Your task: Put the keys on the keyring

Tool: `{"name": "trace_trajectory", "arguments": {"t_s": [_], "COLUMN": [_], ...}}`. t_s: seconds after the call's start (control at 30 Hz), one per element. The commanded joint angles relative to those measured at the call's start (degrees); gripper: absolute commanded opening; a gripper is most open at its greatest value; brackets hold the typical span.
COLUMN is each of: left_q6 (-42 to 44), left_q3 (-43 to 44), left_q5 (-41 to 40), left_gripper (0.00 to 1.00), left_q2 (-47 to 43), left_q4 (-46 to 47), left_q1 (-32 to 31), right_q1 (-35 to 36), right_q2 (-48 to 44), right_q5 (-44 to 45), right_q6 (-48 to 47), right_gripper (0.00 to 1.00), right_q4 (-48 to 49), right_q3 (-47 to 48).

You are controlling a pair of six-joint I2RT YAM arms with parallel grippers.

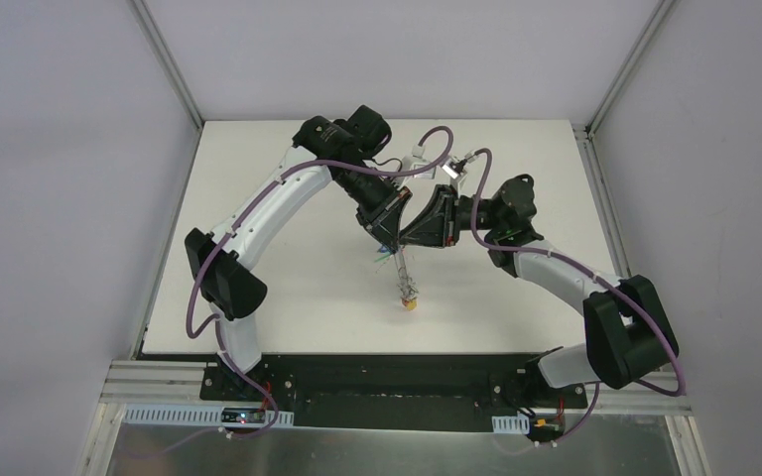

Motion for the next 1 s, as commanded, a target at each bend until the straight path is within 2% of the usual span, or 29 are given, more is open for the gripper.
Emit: {"name": "trace_trajectory", "arguments": {"t_s": [0.0, 0.2, 0.27, 0.4, 0.6, 0.73, 0.97], "left_q6": [0.0, 1.0, 2.3, 5.0, 4.5, 2.3, -0.9], "left_q3": [2.0, 0.6, -0.1, -3.5, -13.7, -17.0, -17.6], "left_q5": [2.3, 1.3, 0.6, -0.8, 0.0, 0.6, 0.5], "left_gripper": [0.0, 0.0, 0.0, 0.16, 0.27, 0.33, 0.35], "left_q2": [-0.6, -1.0, -1.6, -5.2, -13.5, -15.8, -16.2], "left_q4": [-0.7, -0.2, 0.3, 4.1, 16.4, 22.0, 26.1], "left_q1": [-0.3, -0.3, -0.2, 0.3, 1.3, 2.1, 3.2], "right_q1": [0.5, 0.5, 0.3, -1.0, -1.9, -2.0, -2.3], "right_q2": [0.2, 0.4, 0.2, -0.2, -0.2, 0.0, -0.1], "right_q5": [-1.1, -0.8, -0.6, 0.2, 2.6, 3.3, 3.0], "right_q6": [-0.4, 1.0, 2.2, 6.5, 11.5, 11.9, 11.6], "right_gripper": [0.17, 0.0, 0.0, 0.0, 0.0, 0.0, 0.0], "right_q4": [2.1, 3.0, 3.9, 8.7, 13.8, 14.1, 14.1], "right_q3": [1.5, 1.9, 1.9, 1.7, 1.0, 0.5, 0.4]}}
